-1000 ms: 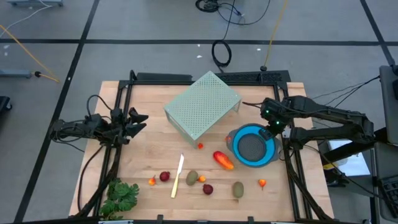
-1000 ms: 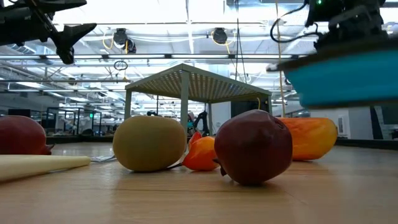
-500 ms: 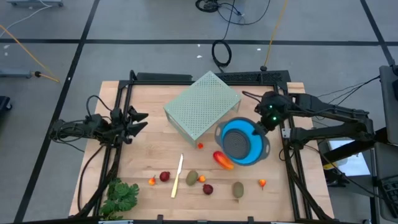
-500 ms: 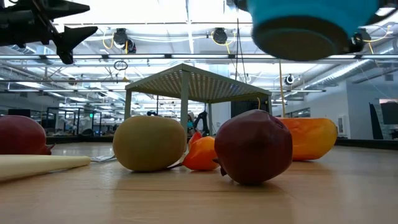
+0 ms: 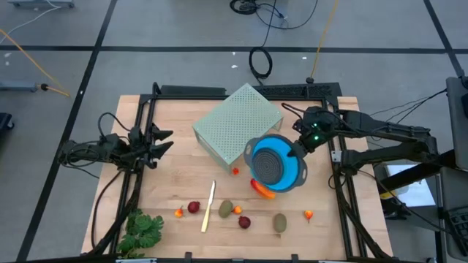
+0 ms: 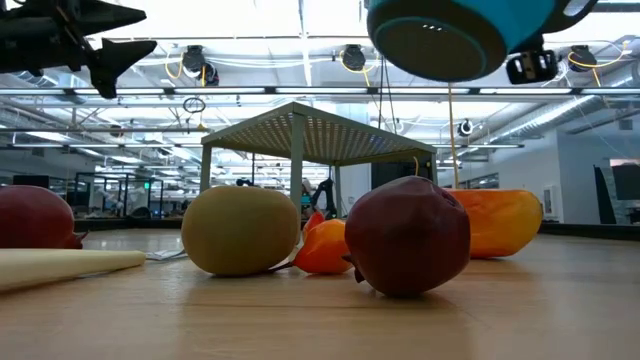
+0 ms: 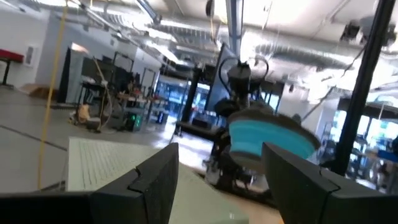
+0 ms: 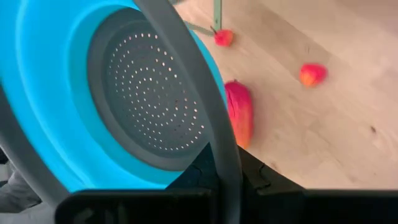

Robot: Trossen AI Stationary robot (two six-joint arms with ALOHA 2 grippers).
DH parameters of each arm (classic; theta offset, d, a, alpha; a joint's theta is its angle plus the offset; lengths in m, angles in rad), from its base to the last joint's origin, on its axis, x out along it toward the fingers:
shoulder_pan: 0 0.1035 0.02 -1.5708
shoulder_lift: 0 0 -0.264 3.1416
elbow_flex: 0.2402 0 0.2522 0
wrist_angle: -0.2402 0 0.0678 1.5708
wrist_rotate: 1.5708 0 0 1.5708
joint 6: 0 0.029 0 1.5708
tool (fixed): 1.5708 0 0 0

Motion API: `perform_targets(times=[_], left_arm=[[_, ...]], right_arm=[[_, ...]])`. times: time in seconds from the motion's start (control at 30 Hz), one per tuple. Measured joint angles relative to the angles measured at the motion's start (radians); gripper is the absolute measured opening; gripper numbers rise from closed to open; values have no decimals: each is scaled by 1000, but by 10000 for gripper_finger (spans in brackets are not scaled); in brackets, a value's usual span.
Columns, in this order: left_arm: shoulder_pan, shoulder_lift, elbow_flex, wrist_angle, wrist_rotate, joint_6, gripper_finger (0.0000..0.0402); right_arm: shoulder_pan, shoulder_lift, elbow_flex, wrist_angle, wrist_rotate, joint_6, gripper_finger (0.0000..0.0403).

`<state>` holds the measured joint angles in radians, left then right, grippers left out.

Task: Pick & Place Fruit
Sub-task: Put the blue strainer bowl on the shelf

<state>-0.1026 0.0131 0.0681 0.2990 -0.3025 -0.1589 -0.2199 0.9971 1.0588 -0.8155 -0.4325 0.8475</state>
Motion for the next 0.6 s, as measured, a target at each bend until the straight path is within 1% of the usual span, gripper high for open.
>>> perform_targets(times=[0.13, 0.3, 0.4, 0.6], left_arm=[[0, 42, 2, 62, 4, 36, 227], [0, 165, 54, 57, -7, 42, 227], [0, 267, 108, 40, -14, 43, 227], [0, 470, 271, -63, -20, 22, 227]], right_arm=[[-2, 27, 0, 93, 39, -2, 3], [-2, 55, 0, 172, 39, 4, 3], [-2, 70, 0, 176, 47, 4, 3], [-2, 86, 0, 187, 104, 4, 3]])
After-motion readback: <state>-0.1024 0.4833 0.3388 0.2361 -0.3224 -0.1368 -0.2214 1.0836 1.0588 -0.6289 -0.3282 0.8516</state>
